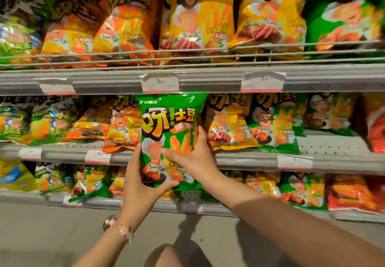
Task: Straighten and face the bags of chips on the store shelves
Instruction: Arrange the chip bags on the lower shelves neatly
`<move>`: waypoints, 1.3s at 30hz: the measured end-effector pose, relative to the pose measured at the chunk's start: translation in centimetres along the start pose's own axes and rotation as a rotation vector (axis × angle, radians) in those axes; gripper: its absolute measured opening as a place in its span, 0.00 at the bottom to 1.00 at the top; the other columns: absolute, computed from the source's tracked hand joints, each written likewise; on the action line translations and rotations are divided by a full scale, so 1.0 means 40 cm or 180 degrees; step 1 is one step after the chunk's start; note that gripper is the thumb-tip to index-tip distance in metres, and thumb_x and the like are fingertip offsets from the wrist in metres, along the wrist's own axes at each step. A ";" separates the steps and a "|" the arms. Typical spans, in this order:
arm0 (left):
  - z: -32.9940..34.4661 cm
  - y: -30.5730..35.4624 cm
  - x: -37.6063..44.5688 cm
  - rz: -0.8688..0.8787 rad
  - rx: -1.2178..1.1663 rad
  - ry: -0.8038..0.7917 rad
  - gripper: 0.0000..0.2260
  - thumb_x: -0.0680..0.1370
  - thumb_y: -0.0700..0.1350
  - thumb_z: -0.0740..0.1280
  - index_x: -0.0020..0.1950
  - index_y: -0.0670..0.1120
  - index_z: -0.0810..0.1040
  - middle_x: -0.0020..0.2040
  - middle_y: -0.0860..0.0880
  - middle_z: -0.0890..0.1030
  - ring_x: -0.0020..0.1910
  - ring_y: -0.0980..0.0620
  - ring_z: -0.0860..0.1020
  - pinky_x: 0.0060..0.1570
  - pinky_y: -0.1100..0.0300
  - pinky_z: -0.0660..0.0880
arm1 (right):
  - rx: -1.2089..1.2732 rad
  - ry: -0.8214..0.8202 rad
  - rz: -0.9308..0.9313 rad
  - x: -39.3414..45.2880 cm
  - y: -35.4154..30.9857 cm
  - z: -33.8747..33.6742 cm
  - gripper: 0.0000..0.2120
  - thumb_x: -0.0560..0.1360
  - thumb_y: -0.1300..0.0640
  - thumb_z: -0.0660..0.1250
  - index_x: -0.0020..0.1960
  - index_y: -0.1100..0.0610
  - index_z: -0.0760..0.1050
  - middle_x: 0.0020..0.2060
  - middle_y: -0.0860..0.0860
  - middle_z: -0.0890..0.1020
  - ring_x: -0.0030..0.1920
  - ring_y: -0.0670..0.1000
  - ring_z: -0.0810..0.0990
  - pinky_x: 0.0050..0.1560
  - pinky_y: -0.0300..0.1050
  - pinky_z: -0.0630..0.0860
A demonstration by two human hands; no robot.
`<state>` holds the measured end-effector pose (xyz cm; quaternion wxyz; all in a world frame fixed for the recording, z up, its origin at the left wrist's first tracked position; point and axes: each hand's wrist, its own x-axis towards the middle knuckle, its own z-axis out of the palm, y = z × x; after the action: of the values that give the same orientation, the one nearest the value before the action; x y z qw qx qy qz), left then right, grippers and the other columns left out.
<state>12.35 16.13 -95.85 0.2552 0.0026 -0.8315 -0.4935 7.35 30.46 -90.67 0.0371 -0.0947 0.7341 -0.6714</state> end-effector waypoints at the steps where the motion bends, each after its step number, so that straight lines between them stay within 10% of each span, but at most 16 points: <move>1: 0.024 0.010 -0.005 0.0003 0.0002 -0.0034 0.52 0.56 0.56 0.78 0.73 0.61 0.53 0.64 0.73 0.58 0.61 0.83 0.55 0.56 0.85 0.56 | -0.0034 0.0080 -0.0009 -0.003 0.005 -0.017 0.57 0.61 0.47 0.80 0.77 0.51 0.44 0.71 0.46 0.66 0.70 0.46 0.65 0.69 0.45 0.64; 7: 0.141 0.061 -0.019 0.0142 0.0094 -0.0401 0.52 0.57 0.60 0.77 0.74 0.61 0.50 0.67 0.73 0.55 0.64 0.81 0.53 0.59 0.84 0.54 | -0.0216 0.0568 0.0007 -0.035 0.022 -0.147 0.54 0.64 0.48 0.79 0.77 0.51 0.46 0.69 0.47 0.66 0.69 0.47 0.65 0.61 0.39 0.61; 11: 0.212 0.111 -0.008 0.0363 0.0084 -0.0814 0.51 0.60 0.64 0.76 0.74 0.63 0.49 0.66 0.75 0.54 0.64 0.82 0.52 0.57 0.84 0.54 | -0.0259 0.0758 0.0027 -0.049 0.023 -0.265 0.46 0.68 0.53 0.76 0.76 0.53 0.51 0.51 0.33 0.68 0.51 0.37 0.69 0.46 0.24 0.64; 15: 0.265 0.159 0.019 0.0628 0.0144 -0.1085 0.48 0.58 0.75 0.68 0.71 0.69 0.49 0.67 0.71 0.58 0.65 0.79 0.53 0.59 0.81 0.53 | -0.0360 0.1018 0.0050 -0.045 0.023 -0.392 0.48 0.66 0.50 0.77 0.76 0.53 0.52 0.70 0.50 0.68 0.68 0.51 0.67 0.66 0.44 0.66; 22: 0.372 0.176 0.143 0.1730 0.2155 -0.1458 0.60 0.53 0.83 0.56 0.77 0.58 0.41 0.78 0.40 0.51 0.77 0.39 0.48 0.67 0.28 0.53 | -0.0612 0.1325 0.0053 -0.044 0.003 -0.646 0.44 0.62 0.48 0.79 0.70 0.55 0.60 0.62 0.52 0.74 0.60 0.52 0.75 0.62 0.48 0.72; 26: 0.444 0.199 0.172 0.1478 0.3145 -0.1765 0.63 0.56 0.75 0.70 0.76 0.56 0.32 0.74 0.46 0.30 0.74 0.41 0.31 0.68 0.29 0.42 | -0.0866 0.1478 -0.0021 -0.047 0.002 -0.771 0.42 0.64 0.51 0.78 0.71 0.55 0.62 0.63 0.52 0.74 0.61 0.52 0.75 0.62 0.49 0.72; 39: 0.503 0.212 0.183 0.1040 0.3778 -0.1518 0.57 0.64 0.66 0.73 0.77 0.56 0.36 0.78 0.42 0.36 0.76 0.39 0.36 0.70 0.32 0.45 | -0.0811 0.1580 -0.0115 0.039 0.052 -0.974 0.29 0.70 0.59 0.74 0.67 0.58 0.66 0.55 0.52 0.77 0.55 0.51 0.77 0.57 0.46 0.73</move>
<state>-0.53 35.09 -93.50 0.0909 -0.0927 -0.9858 0.1068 -1.43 68.48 -88.89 -0.1682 0.0557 0.7974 -0.5768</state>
